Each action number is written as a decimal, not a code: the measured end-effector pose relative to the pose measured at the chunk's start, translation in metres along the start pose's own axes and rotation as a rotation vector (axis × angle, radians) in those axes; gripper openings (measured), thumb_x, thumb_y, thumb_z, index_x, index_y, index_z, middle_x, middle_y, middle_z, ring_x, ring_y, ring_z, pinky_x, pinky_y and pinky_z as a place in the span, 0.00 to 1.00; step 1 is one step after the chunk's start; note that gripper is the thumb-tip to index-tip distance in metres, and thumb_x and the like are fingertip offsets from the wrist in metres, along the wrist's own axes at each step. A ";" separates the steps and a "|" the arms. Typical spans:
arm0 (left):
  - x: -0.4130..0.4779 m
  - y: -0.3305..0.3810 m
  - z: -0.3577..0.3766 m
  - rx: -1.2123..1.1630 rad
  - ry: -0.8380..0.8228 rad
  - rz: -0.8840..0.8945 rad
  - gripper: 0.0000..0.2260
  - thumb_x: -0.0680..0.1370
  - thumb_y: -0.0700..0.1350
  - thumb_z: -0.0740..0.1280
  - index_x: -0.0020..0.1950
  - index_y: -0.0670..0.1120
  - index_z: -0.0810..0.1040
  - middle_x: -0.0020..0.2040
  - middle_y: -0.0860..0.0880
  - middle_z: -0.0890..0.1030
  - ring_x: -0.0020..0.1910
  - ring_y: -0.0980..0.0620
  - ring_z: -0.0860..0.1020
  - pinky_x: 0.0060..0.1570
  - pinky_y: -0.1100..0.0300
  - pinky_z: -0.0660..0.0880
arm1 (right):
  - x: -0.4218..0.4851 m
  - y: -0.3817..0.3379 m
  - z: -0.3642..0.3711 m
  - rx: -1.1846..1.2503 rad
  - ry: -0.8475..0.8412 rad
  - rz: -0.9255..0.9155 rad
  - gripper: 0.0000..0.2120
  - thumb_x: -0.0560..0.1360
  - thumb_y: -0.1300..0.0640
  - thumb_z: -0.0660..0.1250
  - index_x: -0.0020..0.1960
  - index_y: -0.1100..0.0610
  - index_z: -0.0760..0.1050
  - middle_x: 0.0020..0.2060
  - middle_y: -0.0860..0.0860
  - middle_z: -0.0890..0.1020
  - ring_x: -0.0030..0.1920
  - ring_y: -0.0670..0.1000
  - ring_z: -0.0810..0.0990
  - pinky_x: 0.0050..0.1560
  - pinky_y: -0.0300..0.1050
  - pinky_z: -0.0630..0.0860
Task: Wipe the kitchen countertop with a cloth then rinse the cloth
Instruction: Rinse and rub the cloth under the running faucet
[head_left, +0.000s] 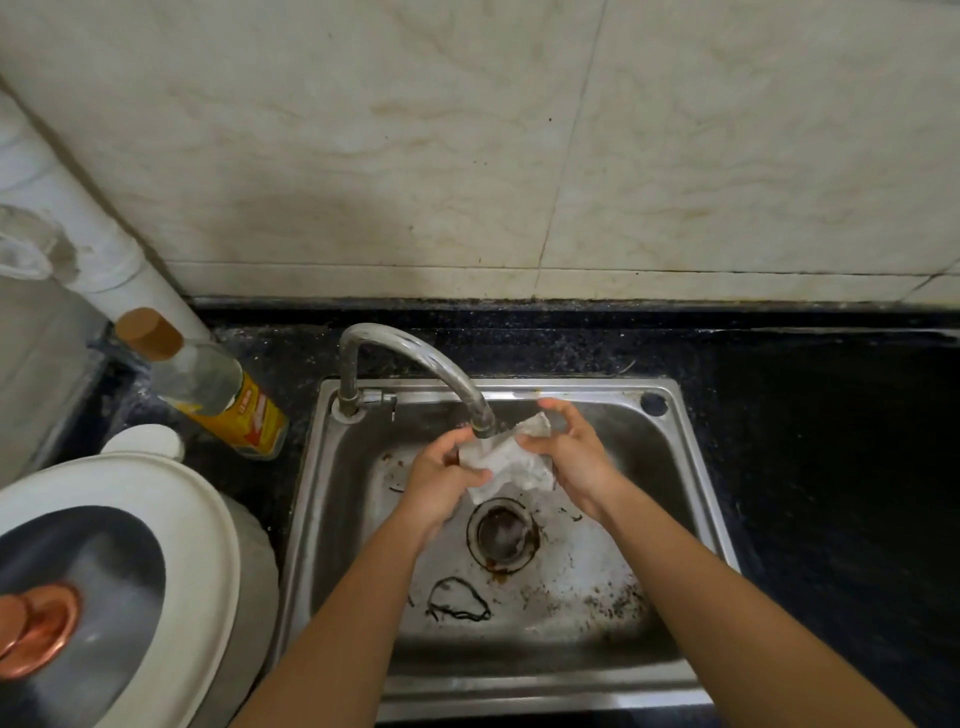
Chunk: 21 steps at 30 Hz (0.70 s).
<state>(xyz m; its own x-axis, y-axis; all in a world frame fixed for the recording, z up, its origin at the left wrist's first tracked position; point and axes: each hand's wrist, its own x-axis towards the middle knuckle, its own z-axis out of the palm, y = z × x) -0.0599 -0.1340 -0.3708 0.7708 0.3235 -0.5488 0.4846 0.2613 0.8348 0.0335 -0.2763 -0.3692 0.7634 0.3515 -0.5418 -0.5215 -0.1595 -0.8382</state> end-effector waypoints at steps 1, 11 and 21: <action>-0.001 0.004 -0.001 0.080 -0.014 0.036 0.19 0.70 0.30 0.71 0.57 0.46 0.79 0.52 0.47 0.82 0.49 0.51 0.80 0.43 0.67 0.75 | 0.000 -0.002 -0.003 -0.025 -0.019 -0.027 0.21 0.71 0.71 0.70 0.58 0.52 0.75 0.53 0.60 0.80 0.53 0.60 0.80 0.54 0.54 0.79; 0.012 0.020 -0.019 0.811 0.028 0.361 0.06 0.77 0.45 0.66 0.41 0.52 0.76 0.39 0.49 0.76 0.41 0.50 0.75 0.39 0.60 0.67 | 0.005 -0.025 0.011 -1.192 -0.133 -0.354 0.11 0.73 0.60 0.72 0.55 0.57 0.78 0.49 0.53 0.81 0.50 0.54 0.79 0.50 0.44 0.73; 0.009 0.006 -0.008 -0.123 0.060 -0.107 0.14 0.80 0.54 0.60 0.57 0.45 0.75 0.49 0.46 0.82 0.45 0.50 0.81 0.36 0.61 0.78 | 0.007 -0.010 0.020 -0.099 -0.192 0.121 0.10 0.80 0.53 0.64 0.56 0.58 0.77 0.47 0.52 0.84 0.47 0.50 0.82 0.43 0.41 0.77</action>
<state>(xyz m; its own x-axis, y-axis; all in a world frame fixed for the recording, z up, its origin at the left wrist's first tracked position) -0.0533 -0.1227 -0.3704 0.6897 0.3407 -0.6390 0.5055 0.4052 0.7617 0.0358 -0.2539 -0.3636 0.6064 0.4918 -0.6248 -0.5573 -0.2977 -0.7751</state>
